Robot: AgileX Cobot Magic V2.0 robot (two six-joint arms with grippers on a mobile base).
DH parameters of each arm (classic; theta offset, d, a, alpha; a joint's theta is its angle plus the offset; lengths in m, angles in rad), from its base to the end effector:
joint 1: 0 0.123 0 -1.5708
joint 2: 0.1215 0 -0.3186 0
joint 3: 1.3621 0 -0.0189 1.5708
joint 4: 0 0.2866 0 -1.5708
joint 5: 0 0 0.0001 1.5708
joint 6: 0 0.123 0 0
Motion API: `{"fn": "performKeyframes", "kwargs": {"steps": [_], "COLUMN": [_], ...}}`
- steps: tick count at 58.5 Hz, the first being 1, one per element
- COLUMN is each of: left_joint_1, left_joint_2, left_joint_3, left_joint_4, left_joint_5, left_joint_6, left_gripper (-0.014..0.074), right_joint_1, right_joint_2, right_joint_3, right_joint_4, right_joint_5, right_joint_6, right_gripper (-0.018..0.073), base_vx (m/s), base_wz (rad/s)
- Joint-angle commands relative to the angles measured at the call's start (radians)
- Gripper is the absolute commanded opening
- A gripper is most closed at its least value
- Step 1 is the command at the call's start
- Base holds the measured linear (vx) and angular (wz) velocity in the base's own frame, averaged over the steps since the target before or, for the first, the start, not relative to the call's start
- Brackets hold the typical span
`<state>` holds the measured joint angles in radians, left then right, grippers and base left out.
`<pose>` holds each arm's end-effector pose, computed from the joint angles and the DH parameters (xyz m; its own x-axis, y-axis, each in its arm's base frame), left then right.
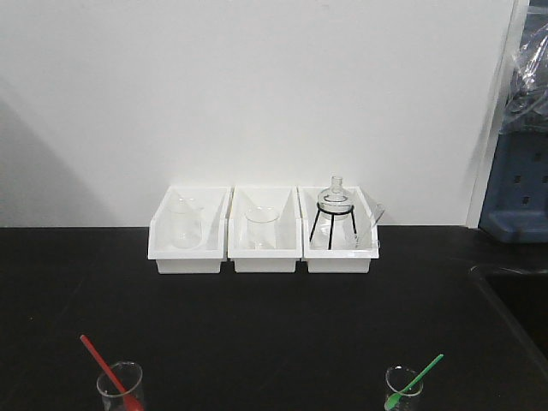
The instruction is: Sort red and green spoons into left cabinet
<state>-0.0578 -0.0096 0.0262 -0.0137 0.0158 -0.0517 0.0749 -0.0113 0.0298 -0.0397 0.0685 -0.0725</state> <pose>0.0906 -0.0053 0.2043 0.0508 -0.0684 -0.9964 0.0614 0.9960 -0.0652 0.0907 0.0065 0.1965 0.0083 -0.1116 -0.9937 -0.0716 0.9911 -0.1119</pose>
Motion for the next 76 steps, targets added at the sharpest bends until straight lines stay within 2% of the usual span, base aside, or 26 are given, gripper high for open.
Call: {"fn": "performKeyframes", "kwargs": {"steps": [1,38,58,67,76], "left_joint_1": [0.003,0.003,0.003,0.003,0.003], "left_joint_2": [-0.007,-0.007,-0.007,-0.007,-0.007], "left_joint_3": [-0.002,-0.002,-0.004,-0.021,-0.059], "left_joint_4": [-0.006,-0.006,-0.006,-0.006,-0.006], "left_joint_5": [-0.089,-0.09,-0.157,-0.21,-0.211], "left_joint_6": [-0.006,-0.008,-0.008,-0.013,-0.013], "left_gripper": [-0.0006,-0.0006,-0.0006,-0.0006,-0.0006], "right_joint_1": [-0.004,-0.004,-0.004,-0.004,-0.004], "right_joint_2": [-0.012,-0.012,-0.012,-0.012,-0.012], "right_joint_3": [0.01,0.01,0.01,0.009,0.008], "right_joint_4": [-0.003,-0.003,-0.003,-0.003,0.052], "right_joint_5": [-0.079,-0.079,-0.081,-0.151,-0.336], "right_joint_6": [-0.009,-0.009,-0.009,-0.009,0.048], "right_gripper": [-0.0006,-0.0006,-0.0006,-0.0006,-0.0006], "base_vx": [0.0,0.0,0.0,0.0,0.0], "base_wz": [0.0,0.0,0.0,0.0,0.0]}}
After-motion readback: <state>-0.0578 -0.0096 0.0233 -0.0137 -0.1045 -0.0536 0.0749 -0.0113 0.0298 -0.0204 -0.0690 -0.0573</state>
